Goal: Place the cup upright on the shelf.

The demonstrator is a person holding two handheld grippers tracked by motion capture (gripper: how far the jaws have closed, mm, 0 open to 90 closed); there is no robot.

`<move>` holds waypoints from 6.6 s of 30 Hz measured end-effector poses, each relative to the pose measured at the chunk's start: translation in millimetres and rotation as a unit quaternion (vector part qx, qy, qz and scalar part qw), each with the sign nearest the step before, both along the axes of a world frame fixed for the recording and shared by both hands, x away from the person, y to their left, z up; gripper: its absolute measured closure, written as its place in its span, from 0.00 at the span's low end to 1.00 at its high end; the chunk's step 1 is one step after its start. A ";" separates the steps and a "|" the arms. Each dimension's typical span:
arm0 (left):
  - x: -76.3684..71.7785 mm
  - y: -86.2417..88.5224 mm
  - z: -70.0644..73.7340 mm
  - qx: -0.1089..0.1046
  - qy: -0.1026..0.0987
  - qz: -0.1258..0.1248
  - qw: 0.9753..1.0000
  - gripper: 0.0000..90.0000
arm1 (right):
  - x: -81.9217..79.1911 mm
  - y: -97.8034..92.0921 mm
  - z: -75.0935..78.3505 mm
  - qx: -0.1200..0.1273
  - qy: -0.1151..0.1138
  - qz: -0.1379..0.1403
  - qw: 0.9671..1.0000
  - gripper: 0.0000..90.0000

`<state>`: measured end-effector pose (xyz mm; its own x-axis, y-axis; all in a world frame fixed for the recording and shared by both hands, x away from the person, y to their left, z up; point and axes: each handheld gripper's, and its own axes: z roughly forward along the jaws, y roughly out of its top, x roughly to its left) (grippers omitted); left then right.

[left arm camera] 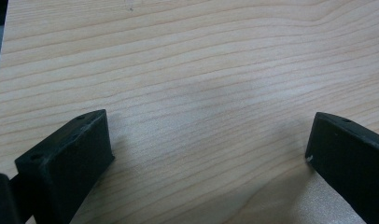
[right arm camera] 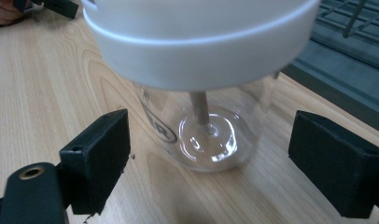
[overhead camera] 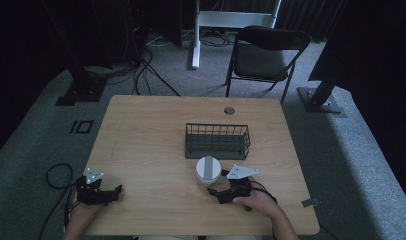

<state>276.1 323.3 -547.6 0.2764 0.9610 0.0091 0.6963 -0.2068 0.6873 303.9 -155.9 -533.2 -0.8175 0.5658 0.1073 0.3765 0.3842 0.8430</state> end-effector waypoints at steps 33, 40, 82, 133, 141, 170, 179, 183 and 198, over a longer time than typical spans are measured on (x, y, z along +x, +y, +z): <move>0.0 0.0 0.0 0.000 0.000 0.000 1.000 0.01 | 7.8 20.1 -4.0 0.048 -0.015 -0.019 0.999 0.14; 0.0 0.0 0.0 0.000 0.000 0.000 1.000 0.01 | 8.7 24.2 -6.6 0.054 -0.019 -0.029 0.998 0.14; 0.0 0.0 0.0 0.000 0.000 0.000 1.000 0.01 | 3.8 43.0 -8.9 0.054 -0.047 -0.053 0.996 0.18; 0.0 0.0 0.0 0.000 0.000 0.000 1.000 0.01 | 41.9 26.8 90.0 0.105 -0.102 -0.131 0.980 0.19; 0.0 0.2 0.1 0.001 0.000 -0.001 1.000 0.01 | 61.4 26.2 106.0 0.104 -0.112 -0.171 0.973 0.20; 0.0 0.0 0.0 0.000 0.000 0.000 1.000 0.01 | 113.7 40.2 91.8 0.022 -0.047 -0.303 0.951 0.20; 0.0 0.0 0.0 0.000 0.000 0.000 1.000 0.01 | 120.7 44.0 84.9 0.002 -0.016 -0.320 0.947 0.20; 0.0 0.0 0.0 0.000 0.000 0.000 1.000 0.01 | 123.4 45.1 82.7 -0.008 -0.002 -0.320 0.947 0.20; 0.0 0.0 0.0 0.000 0.000 0.000 1.000 0.01 | 130.0 49.0 75.3 -0.033 0.030 -0.310 0.950 0.20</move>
<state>276.1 323.3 -547.6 0.2764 0.9610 0.0093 0.6964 -0.2069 0.6872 434.0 -106.9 -457.9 -0.3186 0.9436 0.0899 0.5936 0.1247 0.7951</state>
